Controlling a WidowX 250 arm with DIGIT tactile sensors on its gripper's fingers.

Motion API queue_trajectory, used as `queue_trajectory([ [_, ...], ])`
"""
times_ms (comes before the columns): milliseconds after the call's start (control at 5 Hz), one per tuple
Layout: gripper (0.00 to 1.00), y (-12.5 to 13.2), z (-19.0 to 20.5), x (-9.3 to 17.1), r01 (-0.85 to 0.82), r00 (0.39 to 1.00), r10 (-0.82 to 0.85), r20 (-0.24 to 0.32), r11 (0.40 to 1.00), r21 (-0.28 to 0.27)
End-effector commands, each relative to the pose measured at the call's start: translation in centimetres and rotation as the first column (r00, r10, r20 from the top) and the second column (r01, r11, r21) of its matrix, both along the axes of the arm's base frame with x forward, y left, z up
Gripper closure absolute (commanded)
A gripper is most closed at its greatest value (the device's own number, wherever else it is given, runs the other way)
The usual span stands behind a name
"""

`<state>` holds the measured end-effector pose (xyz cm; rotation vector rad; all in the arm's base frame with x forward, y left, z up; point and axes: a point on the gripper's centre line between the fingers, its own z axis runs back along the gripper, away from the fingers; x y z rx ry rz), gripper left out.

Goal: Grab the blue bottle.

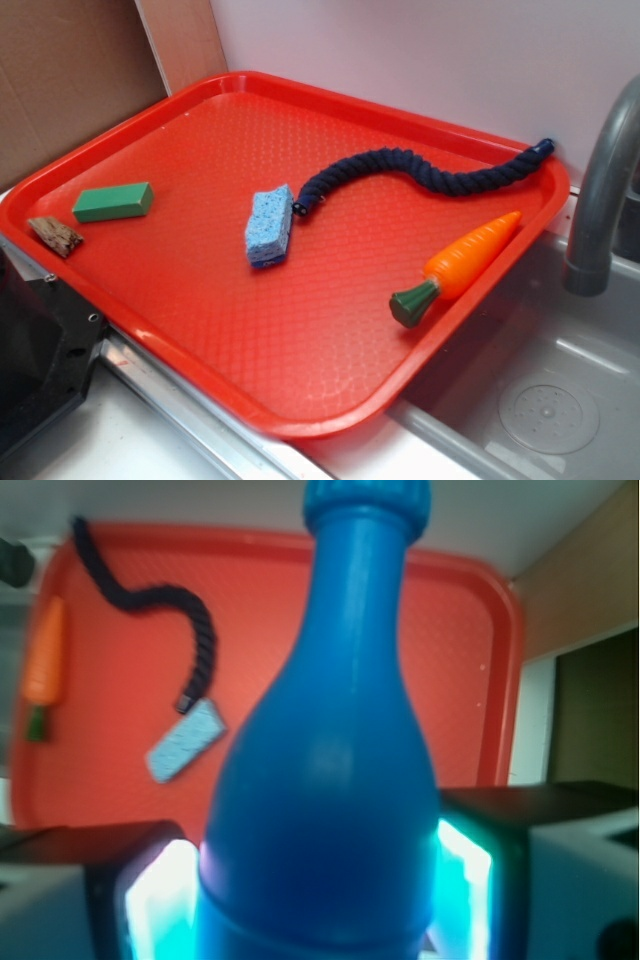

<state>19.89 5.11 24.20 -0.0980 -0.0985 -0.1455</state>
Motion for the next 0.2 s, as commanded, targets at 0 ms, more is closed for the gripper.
queue_trajectory([
  [0,1.00,-0.70,1.18,1.00,-0.004,0.998,0.001,0.056,0.999,0.053],
])
